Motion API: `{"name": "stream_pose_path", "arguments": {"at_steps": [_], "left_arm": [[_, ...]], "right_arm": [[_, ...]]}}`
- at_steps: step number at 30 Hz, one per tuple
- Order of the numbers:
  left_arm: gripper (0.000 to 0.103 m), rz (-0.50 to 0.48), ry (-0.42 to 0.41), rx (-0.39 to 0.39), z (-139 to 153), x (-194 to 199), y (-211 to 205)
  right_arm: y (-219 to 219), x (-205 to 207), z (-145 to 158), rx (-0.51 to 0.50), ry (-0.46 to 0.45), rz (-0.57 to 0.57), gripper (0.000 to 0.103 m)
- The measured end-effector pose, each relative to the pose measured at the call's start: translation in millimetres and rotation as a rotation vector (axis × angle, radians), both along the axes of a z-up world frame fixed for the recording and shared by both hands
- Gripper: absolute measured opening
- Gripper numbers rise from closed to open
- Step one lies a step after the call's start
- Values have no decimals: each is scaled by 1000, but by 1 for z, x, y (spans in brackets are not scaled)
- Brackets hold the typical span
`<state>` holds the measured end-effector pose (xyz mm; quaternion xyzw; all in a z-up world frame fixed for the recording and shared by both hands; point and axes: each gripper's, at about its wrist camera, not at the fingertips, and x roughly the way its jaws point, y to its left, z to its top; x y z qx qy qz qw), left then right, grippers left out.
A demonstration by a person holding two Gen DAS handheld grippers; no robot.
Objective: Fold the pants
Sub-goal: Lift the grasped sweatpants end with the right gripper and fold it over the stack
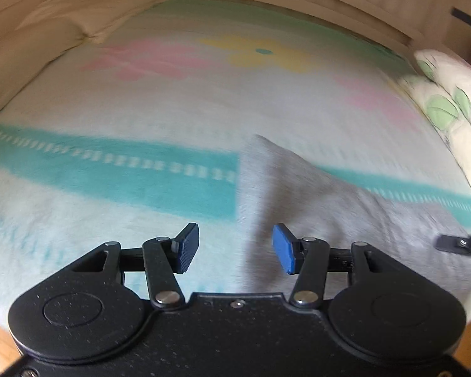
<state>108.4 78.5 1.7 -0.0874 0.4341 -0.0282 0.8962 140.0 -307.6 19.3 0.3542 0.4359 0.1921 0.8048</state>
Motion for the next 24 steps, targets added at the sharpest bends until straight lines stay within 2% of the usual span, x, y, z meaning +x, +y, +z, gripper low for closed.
{"name": "stream_pose_path", "arguments": {"at_steps": [3,5,12,15,17,19,21,22,24], "left_arm": [[57,-3,-64,-33,12,-16,-8],[58,-33,-132,-15,19,-35,-21],[58,-199,-335,62,25,-108,-60],[58,-330,-407,98,23,-135,-76],[58,-410,-409,122,16,-142,-88],[57,-434,-384,126,7,-140,-97],[52,-461,-342,132,-2,-134,-106],[46,-473,-324,135,-6,-130,-109],[44,-467,-304,143,-12,-119,-115]], "right_arm": [[3,7,7,92,-38,-3,15],[15,16,10,104,-58,15,15],[54,40,22,136,-100,95,15],[55,36,32,139,-103,105,15],[50,32,34,133,-102,103,15],[50,33,35,131,-98,94,15],[48,32,35,125,-97,89,15],[48,32,35,121,-97,88,15],[51,31,36,115,-98,87,15]]}}
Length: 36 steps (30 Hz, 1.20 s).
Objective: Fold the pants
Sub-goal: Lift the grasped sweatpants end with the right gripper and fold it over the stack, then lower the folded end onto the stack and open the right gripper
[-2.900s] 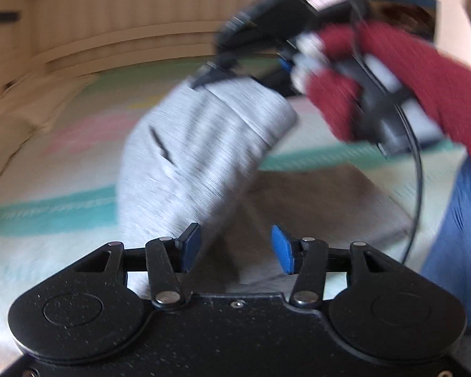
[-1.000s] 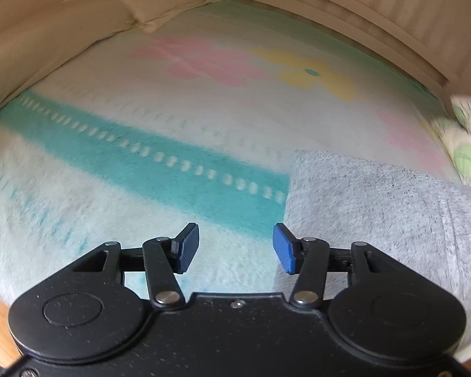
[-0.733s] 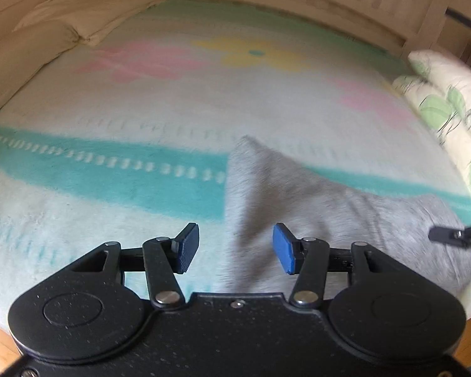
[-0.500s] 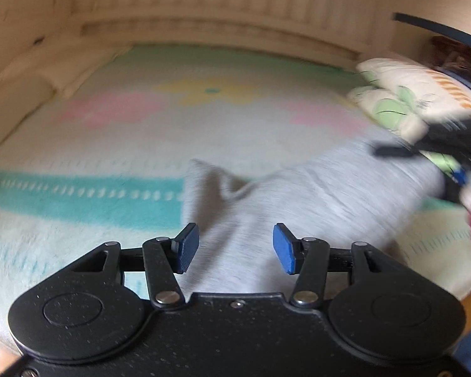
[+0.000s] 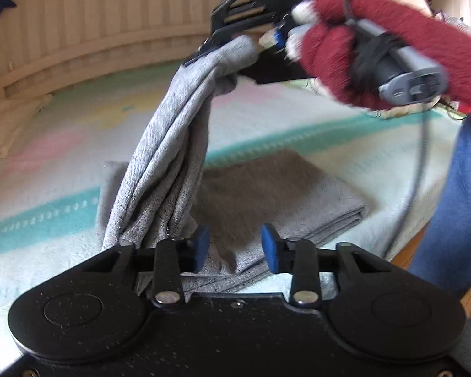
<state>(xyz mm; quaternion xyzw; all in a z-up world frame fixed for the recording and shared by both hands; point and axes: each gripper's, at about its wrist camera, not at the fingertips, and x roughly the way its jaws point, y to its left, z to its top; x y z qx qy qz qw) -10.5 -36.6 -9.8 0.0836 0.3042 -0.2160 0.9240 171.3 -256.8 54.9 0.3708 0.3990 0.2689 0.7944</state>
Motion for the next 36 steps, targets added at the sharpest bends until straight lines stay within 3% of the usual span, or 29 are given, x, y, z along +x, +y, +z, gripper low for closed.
{"name": "stream_pose_path", "arguments": {"at_steps": [5,10,12,17,20,26,29,32,36], "left_arm": [[44,70,25,40,-8,30,-16],[46,227,281,53,-36,63,-7],[48,209,246,56,-34,60,-6],[46,212,257,40,-21,42,1],[46,141,232,22,-7,22,0],[48,19,47,-55,23,0,0],[60,38,0,-69,32,12,7],[59,138,43,-59,26,41,15],[58,244,181,4,0,82,25]], "right_arm": [[0,-1,0,-2,-2,0,15],[1,-3,0,-8,-7,9,15],[-2,-5,0,-10,-10,8,15],[-27,-21,-9,-69,19,-21,15],[-45,-30,-24,-134,81,-55,15],[-54,-33,-59,-335,208,-73,15],[-43,-31,-66,-429,212,-48,15],[-34,-31,-66,-484,198,-34,15],[-28,-33,-64,-522,196,-26,18]]}}
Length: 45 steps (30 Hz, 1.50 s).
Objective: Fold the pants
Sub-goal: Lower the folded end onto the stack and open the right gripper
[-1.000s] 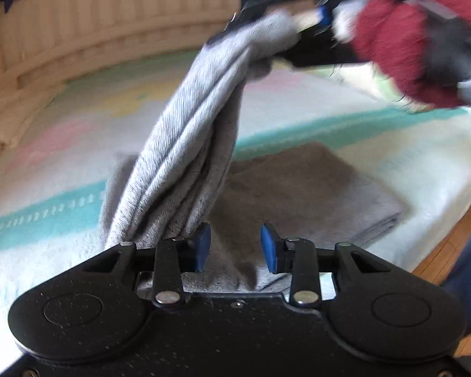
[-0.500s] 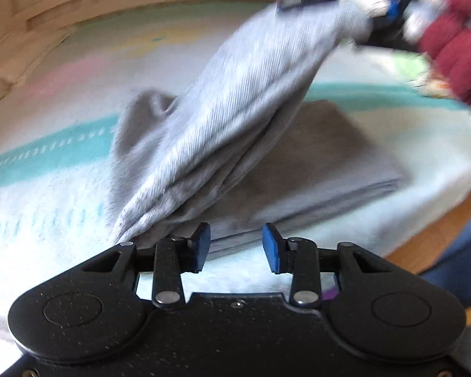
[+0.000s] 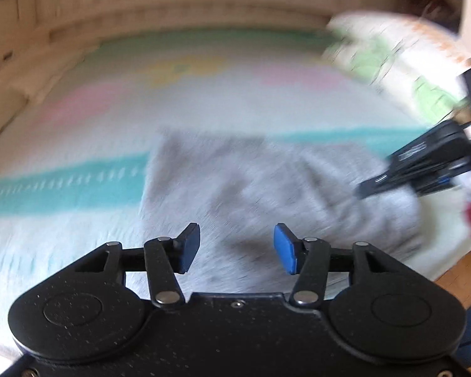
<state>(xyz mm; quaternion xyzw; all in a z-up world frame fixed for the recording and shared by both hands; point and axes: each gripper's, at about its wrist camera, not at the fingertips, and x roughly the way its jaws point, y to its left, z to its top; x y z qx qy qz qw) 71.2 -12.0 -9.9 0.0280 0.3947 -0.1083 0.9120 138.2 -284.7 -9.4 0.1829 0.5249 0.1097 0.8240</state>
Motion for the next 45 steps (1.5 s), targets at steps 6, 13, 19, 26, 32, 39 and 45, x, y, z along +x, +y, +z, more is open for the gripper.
{"name": "stream_pose_path", "arguments": {"at_steps": [6,13,19,26,32,39,45], "left_arm": [[60,-71,28,116,-13,-26,-12],[65,-36,-69,34,25,-19,11],[71,112,53,-16,3,37,47],[75,145,128,-37,-21,55,62],[92,152,141,-34,-28,65,61],[103,147,210,-121,-36,85,71],[102,128,218,-130,-36,92,64]], "right_arm": [[0,-7,4,-60,-46,-30,40],[-5,-6,-3,-100,-66,-35,54],[3,-9,-4,-185,-102,-10,66],[-2,-4,-15,-188,-73,-42,84],[-9,0,-23,-121,-61,-67,97],[1,6,-26,-109,-80,-18,103],[0,9,-21,-44,-83,32,67]]}}
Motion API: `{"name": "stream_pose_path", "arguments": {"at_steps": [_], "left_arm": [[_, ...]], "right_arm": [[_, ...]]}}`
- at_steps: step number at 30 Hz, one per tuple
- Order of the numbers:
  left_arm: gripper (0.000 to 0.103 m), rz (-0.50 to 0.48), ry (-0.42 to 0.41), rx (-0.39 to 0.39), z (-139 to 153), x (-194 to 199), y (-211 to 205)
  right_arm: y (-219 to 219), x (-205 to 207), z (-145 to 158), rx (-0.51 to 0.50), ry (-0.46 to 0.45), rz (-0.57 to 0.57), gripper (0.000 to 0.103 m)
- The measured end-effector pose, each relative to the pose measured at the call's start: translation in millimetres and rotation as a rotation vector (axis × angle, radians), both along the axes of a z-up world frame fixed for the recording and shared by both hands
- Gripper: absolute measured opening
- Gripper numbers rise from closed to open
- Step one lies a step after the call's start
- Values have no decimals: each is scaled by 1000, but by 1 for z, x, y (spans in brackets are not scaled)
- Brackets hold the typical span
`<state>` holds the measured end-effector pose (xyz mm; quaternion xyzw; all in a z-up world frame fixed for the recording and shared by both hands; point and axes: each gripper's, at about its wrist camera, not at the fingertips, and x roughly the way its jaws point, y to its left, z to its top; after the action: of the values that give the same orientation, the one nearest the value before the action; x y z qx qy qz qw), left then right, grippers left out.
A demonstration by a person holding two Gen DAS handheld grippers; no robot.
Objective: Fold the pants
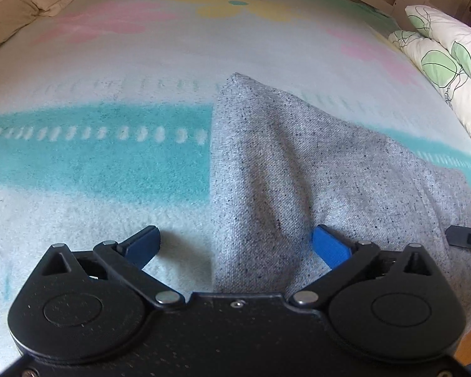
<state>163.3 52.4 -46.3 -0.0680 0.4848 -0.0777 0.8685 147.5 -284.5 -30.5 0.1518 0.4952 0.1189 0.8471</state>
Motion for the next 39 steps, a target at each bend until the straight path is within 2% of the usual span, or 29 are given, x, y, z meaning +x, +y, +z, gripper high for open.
{"name": "stream_pose_path", "arguments": {"at_steps": [1,3,5,6,8,10,14,18,20,23,24,26,27,28,29,31,32,33,35,39], "left_arm": [[101,2,2,-4,0,0,0],[90,-3,-7,-20,2,3,-1],[47,-63,-23,-74,7,-1,-4],[43,-66,-33,-83,12,-3,-8],[22,-73,-60,-18,19,-8,-17],[11,-62,-93,29,26,-15,-21],[10,-66,-165,18,54,-24,-17],[9,-59,-233,28,79,-16,-8],[9,-32,-264,42,93,0,2],[9,5,-270,20,110,39,24],[9,20,-275,23,115,54,31],[10,41,-283,35,120,83,41],[12,53,-281,48,118,96,46],[24,71,-269,74,111,108,52],[30,110,-254,115,100,116,59],[28,214,-200,198,77,131,74],[21,269,-152,213,67,137,81],[21,298,-111,188,59,140,89],[24,297,-80,112,51,139,98],[27,226,-79,149,47,133,83]], "right_arm": [[-2,-1,1,39,3,-3,45],[-5,-5,3,119,9,-17,32],[4,-10,12,64,-34,16,29],[10,-13,18,36,-58,32,28],[17,-18,32,28,-101,45,27],[21,-20,49,63,-140,52,26],[41,-6,80,93,-210,77,26],[67,40,101,134,-220,94,26],[81,69,109,135,-218,101,26],[99,113,109,180,-196,103,27],[105,130,105,189,-187,106,29],[111,157,87,150,-161,69,42],[110,165,75,100,-141,14,47],[108,171,63,33,-124,-54,47],[106,171,56,-16,-117,-98,47],[104,174,47,-42,-87,-125,47],[105,174,48,-30,-87,-110,47],[108,172,52,-27,-100,-94,47],[112,168,57,-43,-126,-50,47],[127,158,74,-50,-194,3,47]]}}
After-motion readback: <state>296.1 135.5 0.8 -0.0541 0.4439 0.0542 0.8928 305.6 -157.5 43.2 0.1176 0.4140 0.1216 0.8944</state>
